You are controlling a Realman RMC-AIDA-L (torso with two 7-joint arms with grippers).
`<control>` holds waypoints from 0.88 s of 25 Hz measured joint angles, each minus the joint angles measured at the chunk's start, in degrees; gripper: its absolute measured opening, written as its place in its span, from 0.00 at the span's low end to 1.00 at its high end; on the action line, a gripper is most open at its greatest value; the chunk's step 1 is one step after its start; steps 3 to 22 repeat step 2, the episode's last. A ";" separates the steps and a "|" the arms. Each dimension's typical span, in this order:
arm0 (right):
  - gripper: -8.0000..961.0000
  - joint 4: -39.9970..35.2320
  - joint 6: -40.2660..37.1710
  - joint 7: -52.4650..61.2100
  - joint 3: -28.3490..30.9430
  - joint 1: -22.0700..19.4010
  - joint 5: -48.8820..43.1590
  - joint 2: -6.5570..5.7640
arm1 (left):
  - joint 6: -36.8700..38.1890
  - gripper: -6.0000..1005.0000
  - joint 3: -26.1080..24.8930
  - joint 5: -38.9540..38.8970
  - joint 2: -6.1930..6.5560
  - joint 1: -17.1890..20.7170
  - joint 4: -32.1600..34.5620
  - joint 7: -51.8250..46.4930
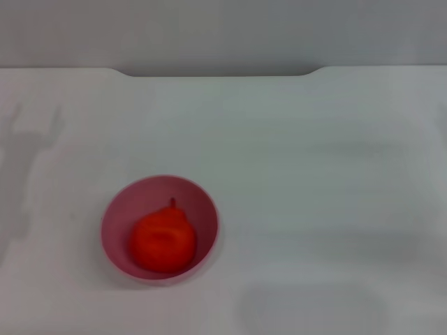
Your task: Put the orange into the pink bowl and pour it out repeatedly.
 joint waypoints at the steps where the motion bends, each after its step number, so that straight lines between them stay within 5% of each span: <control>1: 0.68 0.00 1.13 -1.38 0.20 0.38 0.01 -0.02 | -1.08 0.79 -0.03 -0.31 -0.01 0.59 -0.89 3.07; 22: 0.68 0.00 2.13 -2.70 0.35 0.82 0.01 -0.05 | -1.21 0.79 -0.04 -0.36 -0.03 0.76 -1.18 3.36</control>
